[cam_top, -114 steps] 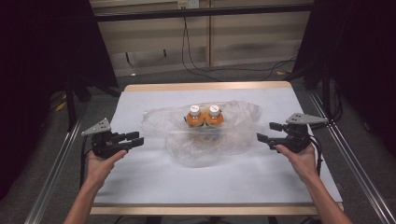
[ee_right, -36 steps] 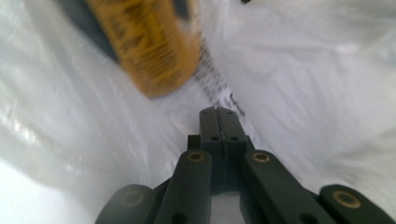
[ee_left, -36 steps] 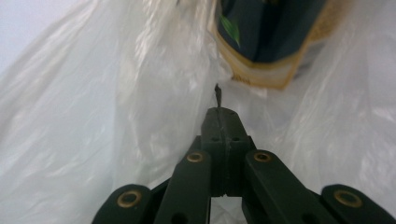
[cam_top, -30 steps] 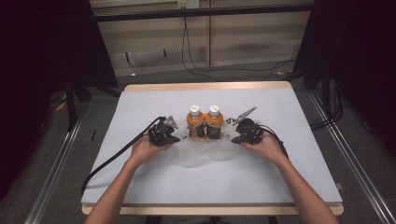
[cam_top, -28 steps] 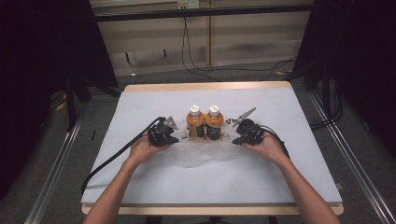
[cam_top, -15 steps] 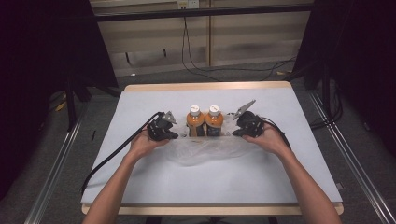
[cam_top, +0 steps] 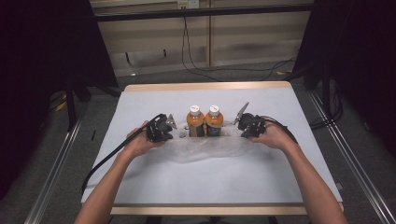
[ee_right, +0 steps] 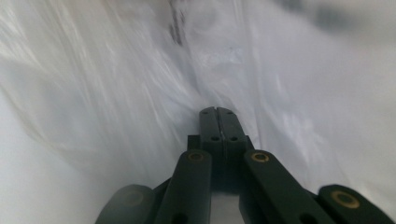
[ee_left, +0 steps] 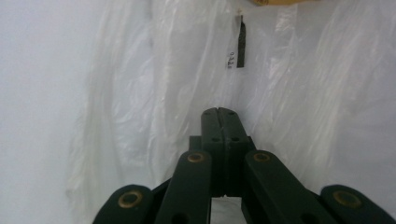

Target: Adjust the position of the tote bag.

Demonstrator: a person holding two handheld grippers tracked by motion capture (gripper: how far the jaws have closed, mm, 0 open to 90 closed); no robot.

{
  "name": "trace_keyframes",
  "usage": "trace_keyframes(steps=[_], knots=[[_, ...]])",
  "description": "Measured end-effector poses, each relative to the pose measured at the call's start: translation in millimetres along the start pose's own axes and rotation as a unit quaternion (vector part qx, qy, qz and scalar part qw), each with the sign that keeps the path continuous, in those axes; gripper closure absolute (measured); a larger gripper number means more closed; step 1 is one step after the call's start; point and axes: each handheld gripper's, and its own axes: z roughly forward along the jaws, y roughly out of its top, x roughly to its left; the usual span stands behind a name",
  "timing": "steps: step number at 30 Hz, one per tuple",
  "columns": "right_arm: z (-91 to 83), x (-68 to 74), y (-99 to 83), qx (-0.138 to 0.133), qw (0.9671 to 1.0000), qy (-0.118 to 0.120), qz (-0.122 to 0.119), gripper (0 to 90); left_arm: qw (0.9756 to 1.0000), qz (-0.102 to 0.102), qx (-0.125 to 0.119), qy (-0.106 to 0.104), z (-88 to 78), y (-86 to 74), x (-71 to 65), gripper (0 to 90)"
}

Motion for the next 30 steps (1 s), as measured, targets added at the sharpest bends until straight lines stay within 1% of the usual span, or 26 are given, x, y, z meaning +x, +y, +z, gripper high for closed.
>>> trace_keyframes(steps=[1, 2, 3, 5, 6, 7, 8, 9, 10, 11, 13, 14, 16, 17, 18, 20, 21, 22, 23, 24, 25, 26, 27, 28, 29, 30], knots=[[0.0, -1.0, -1.8, 0.005, 0.9999, -0.011, -0.001, 90.0, 0.9999, 0.004, 0.01, 0.002, -0.1, -0.4, 2.9, 90.0], [0.0, -3.7, -5.4, 0.011, 0.9997, -0.02, 0.004, 90.0, 0.9999, -0.01, 0.003, -0.007, 0.6, -1.1, 5.1, 90.0], [-0.3, -8.7, -9.1, 0.009, 0.9997, -0.023, 0.008, 90.0, 0.9999, -0.012, 0.003, -0.009, 0.4, -1.7, 6.9, 90.0], [-0.2, -14.9, -14.8, 0.014, 0.9991, -0.035, 0.016, 90.0, 0.9999, -0.013, 0.007, -0.005, 0.4, -2.3, 8.5, 90.0], [-0.6, -18.1, -17.8, 0.006, 0.9992, -0.025, 0.031, 90.0, 0.9999, -0.012, 0.006, -0.009, 0.7, -2.2, 8.7, 90.0], [-1.0, -21.0, -20.2, 0.005, 0.9991, -0.027, 0.032, 90.0, 0.9999, -0.011, 0.007, -0.008, 0.7, -2.2, 8.7, 90.0], [-0.8, -23.4, -22.1, 0.011, 0.9988, -0.036, 0.032, 90.0, 0.9999, -0.007, 0.008, -0.009, 0.6, -2.0, 9.0, 90.0], [-0.8, -25.2, -23.4, 0.006, 0.9988, -0.03, 0.038, 90.0, 0.9999, -0.006, 0.008, -0.009, 0.6, -2.0, 9.1, 90.0], [-0.6, -27.3, -24.6, 0.003, 0.9987, -0.033, 0.039, 90.0, 0.9999, -0.008, 0.005, -0.011, 0.9, -2.3, 10.0, 90.0], [0.6, -27.4, -25.2, 0.009, 0.9981, -0.048, 0.038, 90.0, 0.9999, -0.012, 0.004, -0.012, 0.9, -2.8, 10.3, 90.0], [0.3, -30.0, -27.0, 0.002, 0.9983, -0.045, 0.037, 90.0, 0.9999, -0.013, 0.003, -0.007, 0.9, -3.2, 11.0, 90.0], [0.2, -29.7, -27.8, 0.002, 0.9981, -0.047, 0.039, 90.0, 0.9999, -0.012, 0.003, -0.007, 1.1, -3.3, 11.7, 90.0], [-0.5, -29.6, -30.4, -0.001, 0.9981, -0.043, 0.043, 90.0, 0.9998, -0.015, 0.001, -0.01, 1.1, -4.1, 12.9, 90.0], [-1.5, -30.0, -32.1, -0.001, 0.9985, -0.037, 0.04, 90.0, 0.9999, -0.015, 0.002, -0.007, 1.0, -4.4, 13.7, 90.0], [-2.7, -29.5, -34.1, 0.0, 0.9989, -0.03, 0.037, 90.0, 0.9997, -0.022, -0.001, -0.013, 1.3, -5.1, 14.3, 90.0], [-5.3, -28.3, -38.0, 0.003, 0.9992, -0.017, 0.035, 90.0, 0.9998, -0.02, -0.001, -0.006, 1.6, -5.9, 15.7, 90.0], [-7.1, -27.1, -41.3, 0.002, 0.9993, -0.006, 0.037, 90.0, 0.9996, -0.025, -0.003, -0.01, 1.8, -6.3, 16.8, 90.0], [-8.0, -26.8, -44.5, -0.002, 0.9994, 0.001, 0.034, 90.0, 0.9998, -0.02, -0.002, -0.003, 2.0, -6.3, 18.5, 90.0], [-9.2, -26.5, -47.4, -0.005, 0.9993, 0.005, 0.037, 90.0, 0.9999, -0.013, 0.002, -0.001, 2.0, -6.1, 19.3, 90.0], [-10.0, -25.5, -49.5, -0.008, 0.999, 0.007, 0.042, 90.0, 0.9999, -0.012, 0.003, -0.003, 2.0, -5.9, 19.5, 90.0], [-10.4, -25.5, -53.4, -0.015, 0.9989, 0.006, 0.043, 90.0, 0.9998, -0.02, 0.002, -0.002, 2.2, -6.0, 18.3, 90.0], [-10.5, -25.6, -56.1, -0.021, 0.9989, 0.003, 0.042, 90.0, 0.9999, -0.016, 0.001, -0.001, 2.2, -5.9, 19.1, 90.0], [-10.9, -25.6, -57.3, -0.022, 0.9986, 0.003, 0.048, 90.0, 0.9998, -0.021, 0.001, -0.003, 2.1, -6.4, 19.3, 90.0], [-11.2, -26.7, -58.9, -0.024, 0.9986, 0.002, 0.048, 90.0, 0.9996, -0.029, -0.001, -0.006, 2.2, -7.0, 19.6, 90.0], [-11.5, -26.2, -60.6, -0.026, 0.9976, 0.007, 0.064, 90.0, 0.9996, -0.025, -0.002, -0.008, 2.0, -7.4, 20.9, 90.0], [-11.2, -28.8, -62.5, -0.032, 0.9976, 0.005, 0.061, 90.0, 0.9995, -0.03, -0.003, -0.009, 2.1, -7.7, 20.9, 90.0]])
